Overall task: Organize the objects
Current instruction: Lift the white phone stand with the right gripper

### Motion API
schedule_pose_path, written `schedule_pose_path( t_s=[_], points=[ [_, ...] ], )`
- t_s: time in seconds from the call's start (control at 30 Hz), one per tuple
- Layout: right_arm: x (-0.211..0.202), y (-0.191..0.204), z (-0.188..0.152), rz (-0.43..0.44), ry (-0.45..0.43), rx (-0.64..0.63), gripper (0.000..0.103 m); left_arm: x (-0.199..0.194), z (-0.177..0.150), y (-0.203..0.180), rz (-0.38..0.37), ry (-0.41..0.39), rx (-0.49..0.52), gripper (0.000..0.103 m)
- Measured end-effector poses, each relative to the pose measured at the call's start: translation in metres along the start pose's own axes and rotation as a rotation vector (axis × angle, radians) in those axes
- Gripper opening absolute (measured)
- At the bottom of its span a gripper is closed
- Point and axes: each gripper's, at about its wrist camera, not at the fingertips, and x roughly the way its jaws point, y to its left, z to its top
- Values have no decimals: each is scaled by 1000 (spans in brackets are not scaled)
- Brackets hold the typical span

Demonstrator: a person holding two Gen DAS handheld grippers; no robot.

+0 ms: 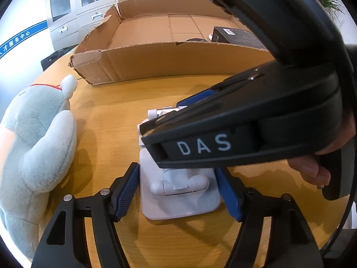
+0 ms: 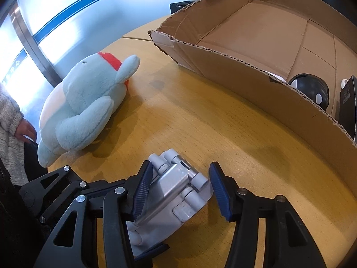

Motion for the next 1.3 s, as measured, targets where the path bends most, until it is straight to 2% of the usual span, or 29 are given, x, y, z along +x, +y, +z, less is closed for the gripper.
schedule_pose_path(
  t_s=[0.07, 0.1, 0.3, 0.4, 0.43, 0.5, 0.53, 0.7, 0.73, 0.8, 0.83, 0.87, 0.97, 1.0, 1.1, 1.13, 1.3],
  points=[
    [-1, -2, 0, 10, 2, 12, 48, -1, -1, -2, 3, 1, -1, 70],
    [-1, -3, 1, 11, 5, 16, 47, -2, -1, -2, 3, 1, -2, 65],
    [-14, -1, 0, 24, -10, 29, 42, -13, -7, -7, 10, 3, -2, 64],
    [-20, 1, 3, 14, -30, 29, 35, -17, -8, -10, 18, -2, 6, 64],
    [-23, 0, 4, 11, -36, 30, 31, -18, -8, -11, 21, -1, 9, 64],
    [-22, 0, 7, 6, -28, 26, 10, -17, -8, -13, 23, 15, 15, 65],
    [-20, -3, 7, 21, -24, 34, 3, -16, -8, -13, 22, 20, 13, 65],
    [-18, -7, 9, 12, -17, 47, 3, -20, -9, -13, 23, 15, 9, 65],
    [-18, -10, 7, 14, -22, 60, 8, -21, -10, -12, 21, 9, 7, 65],
    [-17, -16, 4, 7, -10, 91, 32, -22, -11, -11, 14, 9, 6, 65],
    [-15, -18, 2, 14, -4, 107, 52, -23, -11, -11, 10, 8, 6, 65],
    [-13, -20, -1, 29, -2, 120, 62, -25, -14, -15, 7, 8, 4, 65],
    [-9, -19, -6, 66, -27, 131, 70, -25, -14, -14, 9, 5, 10, 65],
    [-9, -16, -7, 59, -31, 115, 71, -9, -10, -5, 9, 4, 10, 65],
    [-9, -6, -9, 100, -19, 86, 72, 0, -4, 2, 9, 0, 5, 65],
    [-9, -3, -9, 102, -15, 78, 75, 1, -4, 3, 10, -2, 2, 65],
    [-8, 3, -11, 68, -12, 65, 73, -3, -8, 1, 19, -24, 8, 64]
  ],
)
